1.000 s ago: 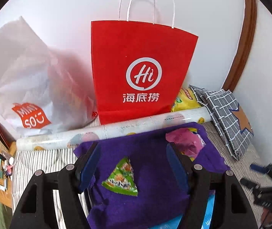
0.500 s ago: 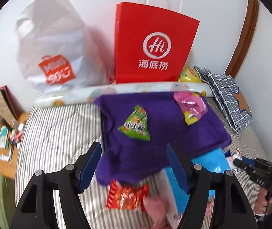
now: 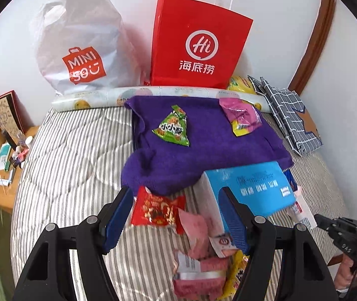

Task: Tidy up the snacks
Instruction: 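Grasp the white wrapped snack with the right gripper, then grasp the red snack bag with the left gripper while the right gripper holds the white snack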

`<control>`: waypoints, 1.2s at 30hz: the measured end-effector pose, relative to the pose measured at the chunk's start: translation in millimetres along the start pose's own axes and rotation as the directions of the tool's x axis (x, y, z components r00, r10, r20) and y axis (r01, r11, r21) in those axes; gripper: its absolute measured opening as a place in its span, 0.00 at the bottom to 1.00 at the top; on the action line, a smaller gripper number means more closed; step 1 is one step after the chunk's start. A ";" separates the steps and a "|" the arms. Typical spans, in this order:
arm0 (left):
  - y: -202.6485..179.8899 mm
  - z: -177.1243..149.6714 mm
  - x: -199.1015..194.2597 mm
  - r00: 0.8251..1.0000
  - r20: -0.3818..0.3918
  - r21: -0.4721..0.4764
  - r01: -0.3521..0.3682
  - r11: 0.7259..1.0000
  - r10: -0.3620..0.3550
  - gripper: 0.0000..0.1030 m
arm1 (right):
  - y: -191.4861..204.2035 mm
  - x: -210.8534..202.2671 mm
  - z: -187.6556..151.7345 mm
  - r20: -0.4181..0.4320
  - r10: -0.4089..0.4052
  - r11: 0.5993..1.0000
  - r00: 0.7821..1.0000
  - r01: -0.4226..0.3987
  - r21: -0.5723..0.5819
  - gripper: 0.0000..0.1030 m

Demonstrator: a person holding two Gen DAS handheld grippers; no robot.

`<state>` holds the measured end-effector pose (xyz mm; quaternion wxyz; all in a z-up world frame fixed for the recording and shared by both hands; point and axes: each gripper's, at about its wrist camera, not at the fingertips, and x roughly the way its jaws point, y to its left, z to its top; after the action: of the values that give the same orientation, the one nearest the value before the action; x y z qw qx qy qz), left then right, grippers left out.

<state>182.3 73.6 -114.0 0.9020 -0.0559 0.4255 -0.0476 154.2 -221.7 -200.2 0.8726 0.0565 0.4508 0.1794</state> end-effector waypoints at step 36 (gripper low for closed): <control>38.9 -29.1 36.7 0.996 -0.089 -0.056 0.000 0.998 -0.005 0.67 | 17.4 21.6 -8.1 0.090 -0.194 0.978 0.977 0.200 -0.059 0.21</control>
<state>184.4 105.4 -165.8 0.8802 -0.0793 0.4663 -0.0393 154.5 -198.2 -217.1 0.9057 -0.0105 0.4107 0.1048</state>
